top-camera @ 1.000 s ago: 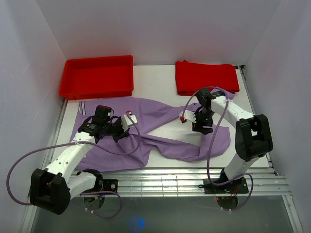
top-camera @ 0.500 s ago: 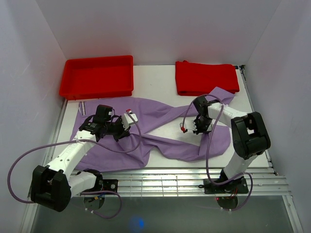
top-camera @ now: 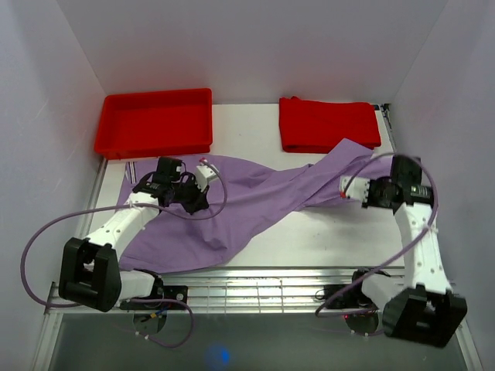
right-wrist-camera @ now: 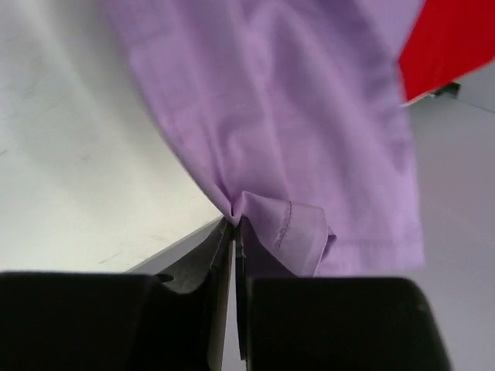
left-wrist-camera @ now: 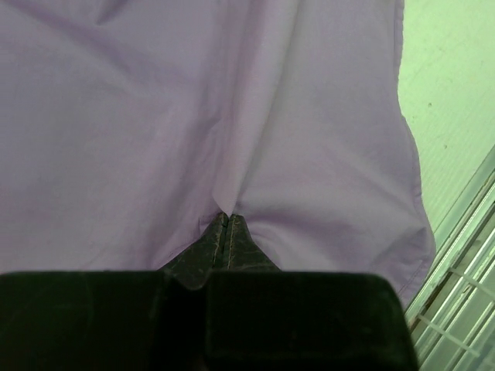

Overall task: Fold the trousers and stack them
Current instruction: Flatten the trousers out

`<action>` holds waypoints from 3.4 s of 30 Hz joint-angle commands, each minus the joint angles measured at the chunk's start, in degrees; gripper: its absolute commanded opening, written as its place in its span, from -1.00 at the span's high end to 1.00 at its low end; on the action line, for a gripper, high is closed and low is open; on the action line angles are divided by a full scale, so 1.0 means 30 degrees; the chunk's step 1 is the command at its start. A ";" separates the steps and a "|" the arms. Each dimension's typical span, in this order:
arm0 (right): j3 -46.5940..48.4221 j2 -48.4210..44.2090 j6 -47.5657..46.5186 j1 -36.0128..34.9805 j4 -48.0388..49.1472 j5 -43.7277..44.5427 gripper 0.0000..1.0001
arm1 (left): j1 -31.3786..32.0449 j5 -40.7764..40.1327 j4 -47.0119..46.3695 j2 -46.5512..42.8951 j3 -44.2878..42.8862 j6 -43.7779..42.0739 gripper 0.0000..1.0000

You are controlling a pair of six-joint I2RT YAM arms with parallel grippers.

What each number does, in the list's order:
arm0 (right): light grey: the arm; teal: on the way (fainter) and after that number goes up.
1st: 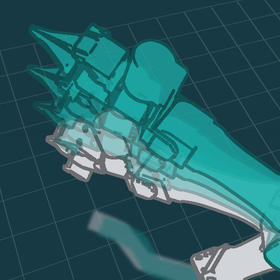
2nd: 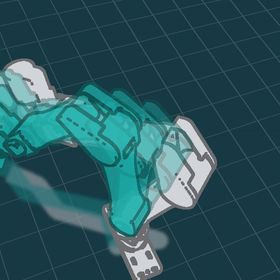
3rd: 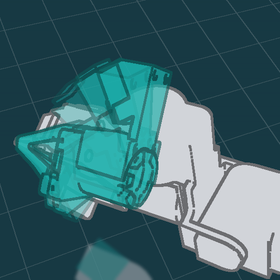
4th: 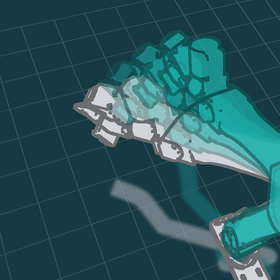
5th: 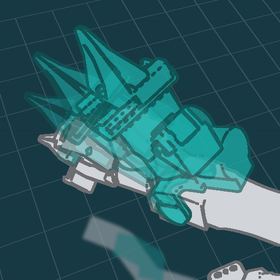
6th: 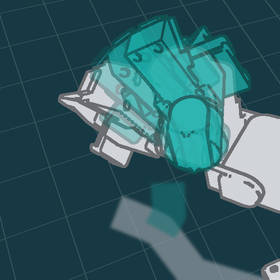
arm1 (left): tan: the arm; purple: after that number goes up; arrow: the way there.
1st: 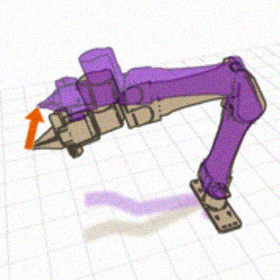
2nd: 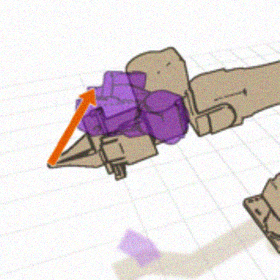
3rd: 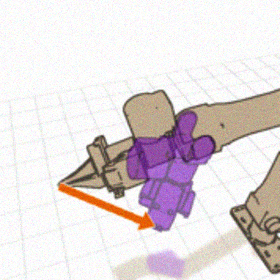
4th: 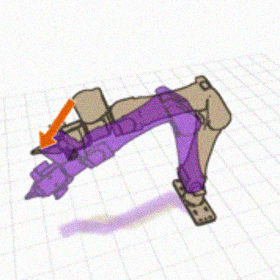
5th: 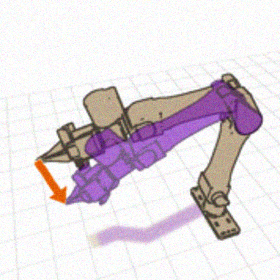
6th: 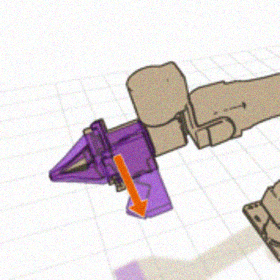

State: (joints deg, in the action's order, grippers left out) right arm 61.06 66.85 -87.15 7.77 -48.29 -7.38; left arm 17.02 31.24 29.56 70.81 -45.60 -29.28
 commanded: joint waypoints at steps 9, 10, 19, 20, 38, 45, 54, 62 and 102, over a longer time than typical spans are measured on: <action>-1.0628 -1.0217 -0.8746 0.1628 -0.3561 0.1521 -0.01 | -0.1424 0.0484 0.1014 0.4726 -0.3722 0.2553 1.00; -0.9727 -0.9720 -0.7639 0.1629 -0.3474 0.1637 -0.18 | -0.1424 0.0339 0.1073 0.4902 -0.3869 0.2494 1.00; -0.0642 -0.0087 -0.3764 0.3533 -0.4027 -0.0642 -0.28 | -0.1424 0.1333 0.1396 0.4289 -0.4574 0.1294 1.00; 0.0205 0.0330 -0.3413 0.3533 -0.4203 -0.0908 -0.28 | -0.1424 0.1362 0.1570 0.4202 -0.4545 0.1176 1.00; 0.3407 1.1465 -0.0041 0.3943 -0.1393 -0.0764 -0.07 | -0.1424 0.1158 0.2715 0.3087 -0.3695 -0.0348 1.00; 0.1071 1.1819 -0.0801 0.3914 -0.0664 -0.0062 0.04 | -0.1453 0.1011 0.2802 0.3701 -0.4104 -0.0231 1.00; 0.6461 1.1034 0.0632 0.3913 -0.0481 -0.0845 0.84 | -0.1453 0.0835 0.3036 0.4054 -0.4982 0.0353 1.00; -0.8354 -0.4287 -1.1750 0.9942 0.2937 -0.3198 0.84 | -0.1570 0.2799 0.4795 0.5283 -0.5688 -0.0261 1.00; -0.6935 -0.1714 -1.2402 1.0799 -0.0096 0.0586 -0.50 | -1.8475 -0.9574 0.7394 0.7893 -0.3164 -1.0073 -0.07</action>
State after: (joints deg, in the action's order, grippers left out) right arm 37.69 64.05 -114.13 39.79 -41.04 -6.31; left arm -37.52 4.67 60.53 93.45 -52.51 -51.35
